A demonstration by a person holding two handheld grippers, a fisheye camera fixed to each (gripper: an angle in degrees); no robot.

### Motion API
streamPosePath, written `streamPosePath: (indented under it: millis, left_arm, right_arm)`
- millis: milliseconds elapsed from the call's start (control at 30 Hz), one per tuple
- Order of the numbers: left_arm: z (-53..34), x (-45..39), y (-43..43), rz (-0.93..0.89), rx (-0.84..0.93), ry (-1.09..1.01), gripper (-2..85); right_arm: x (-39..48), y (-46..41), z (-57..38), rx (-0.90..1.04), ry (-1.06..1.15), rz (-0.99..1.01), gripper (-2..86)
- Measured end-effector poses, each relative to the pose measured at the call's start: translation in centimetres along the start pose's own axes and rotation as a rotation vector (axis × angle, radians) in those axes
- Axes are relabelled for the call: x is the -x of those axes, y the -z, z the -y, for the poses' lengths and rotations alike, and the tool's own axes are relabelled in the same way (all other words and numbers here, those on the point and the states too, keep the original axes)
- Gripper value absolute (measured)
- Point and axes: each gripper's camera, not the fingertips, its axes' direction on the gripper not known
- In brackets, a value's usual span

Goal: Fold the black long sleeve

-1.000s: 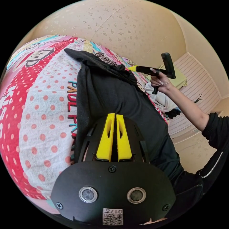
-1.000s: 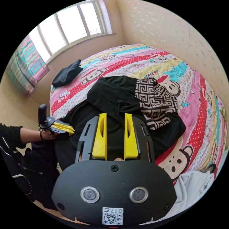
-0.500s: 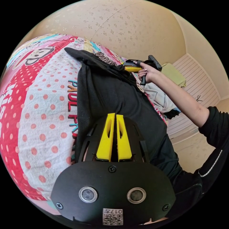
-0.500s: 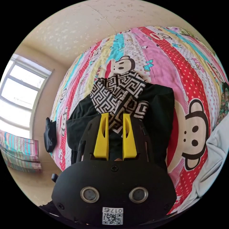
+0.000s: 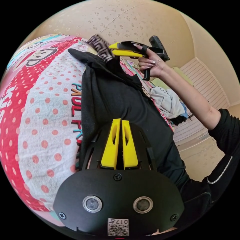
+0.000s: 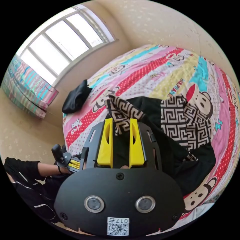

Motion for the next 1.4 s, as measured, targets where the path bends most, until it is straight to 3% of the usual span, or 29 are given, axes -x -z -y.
streamPosePath:
  millis: [100, 200, 400, 567, 733, 800, 867, 967, 1200, 1400]
  left_arm:
    - [0.0, 0.0, 0.0, 0.002, -0.001, -0.001, 0.0]
    - [0.0, 0.1, 0.0, 0.0, -0.001, 0.0, 0.0]
    - [0.1, 0.2, 0.0, -0.003, -0.001, 0.001, 0.0]
    - [0.1, 0.3, 0.0, -0.006, -0.001, 0.003, 0.0]
    - [0.1, 0.3, 0.0, -0.007, 0.0, 0.006, 0.1]
    - [0.1, 0.3, 0.0, -0.005, 0.0, 0.005, 0.1]
    - [0.1, 0.2, 0.0, -0.002, 0.0, 0.004, 0.0]
    - [0.1, 0.1, 0.0, 0.004, 0.0, 0.002, 0.0]
    - [0.1, -0.6, -0.1, 0.053, 0.006, -0.008, 0.0]
    - [0.1, -1.1, -0.2, 0.081, 0.008, -0.016, -0.1]
  right_arm:
    - [0.3, 5.3, -2.4, -0.189, 0.009, 0.063, 11.8]
    - [1.6, 9.0, -6.1, -0.255, 0.09, -0.053, 11.7]
    - [4.4, 4.8, -12.0, 0.001, 0.199, -0.441, 7.2]
    - [5.5, 0.4, -12.8, 0.171, 0.188, -0.585, 6.8]
    - [7.8, 2.7, -12.5, 0.113, 0.175, -0.618, 6.3]
    - [7.7, 2.4, -12.8, 0.172, 0.174, -0.675, 6.2]
    - [7.1, 1.4, -13.3, 0.25, 0.172, -0.651, 6.1]
    - [7.2, 1.8, -13.9, 0.197, 0.147, -0.613, 5.4]
    - [8.8, 3.9, -14.0, 0.213, 0.074, -0.79, 2.9]
    - [7.1, 5.1, -15.0, 0.202, -0.012, -0.68, 4.1]
